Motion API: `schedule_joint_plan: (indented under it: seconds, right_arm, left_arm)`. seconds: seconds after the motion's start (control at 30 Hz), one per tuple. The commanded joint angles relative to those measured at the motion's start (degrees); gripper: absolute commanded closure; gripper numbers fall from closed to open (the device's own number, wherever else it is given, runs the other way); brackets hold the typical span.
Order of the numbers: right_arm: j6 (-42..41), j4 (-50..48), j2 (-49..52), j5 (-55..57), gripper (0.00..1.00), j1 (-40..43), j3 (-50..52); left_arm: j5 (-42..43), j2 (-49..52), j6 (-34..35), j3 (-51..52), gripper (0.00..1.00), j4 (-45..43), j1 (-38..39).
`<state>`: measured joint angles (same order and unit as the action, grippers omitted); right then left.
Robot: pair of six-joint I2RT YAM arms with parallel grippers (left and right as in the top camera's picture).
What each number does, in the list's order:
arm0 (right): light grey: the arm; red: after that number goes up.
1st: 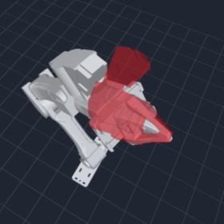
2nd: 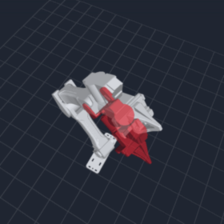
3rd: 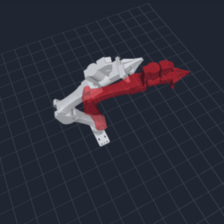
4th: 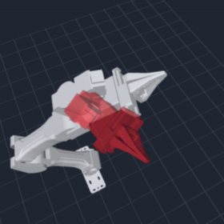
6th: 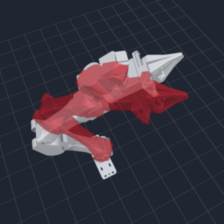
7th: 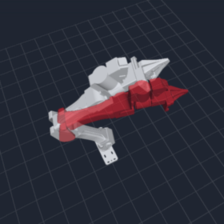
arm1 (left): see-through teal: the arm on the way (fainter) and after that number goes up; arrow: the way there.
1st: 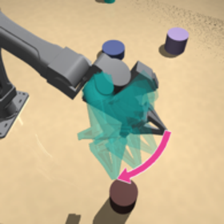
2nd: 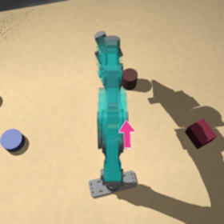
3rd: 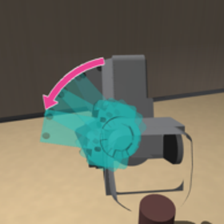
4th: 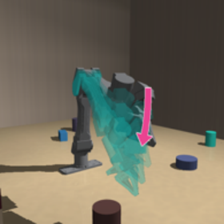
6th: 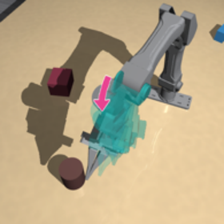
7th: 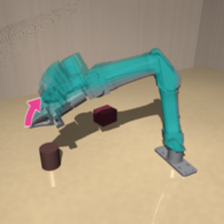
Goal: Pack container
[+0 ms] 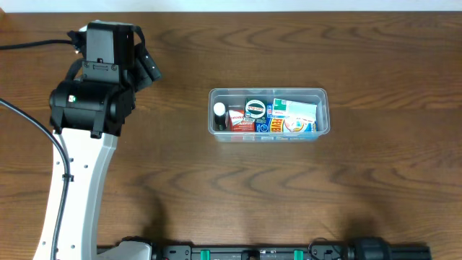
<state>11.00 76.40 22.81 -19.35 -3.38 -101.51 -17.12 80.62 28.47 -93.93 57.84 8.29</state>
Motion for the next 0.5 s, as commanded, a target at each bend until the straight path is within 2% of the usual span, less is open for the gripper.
schedule_joint_plan:
  seconds: [0.0, 0.17, 0.47]
  right_arm:
    - [2.38, 1.49, 0.7, 4.2, 0.01, -3.43, 0.22]
    - [4.92, 3.56, 0.07, 4.59, 0.01, -3.56, 0.24]
    - [4.57, -0.46, -9.2, 6.12, 0.01, -3.34, 0.22]
  left_arm:
    - [-0.98, 0.61, -0.35, -0.79, 0.02, -0.04, -0.24]
    - [-0.98, 0.61, -0.37, -0.79, 0.02, -0.07, -0.24]
    - [-0.96, 0.63, -0.33, -0.79, 0.02, -0.61, -0.22]
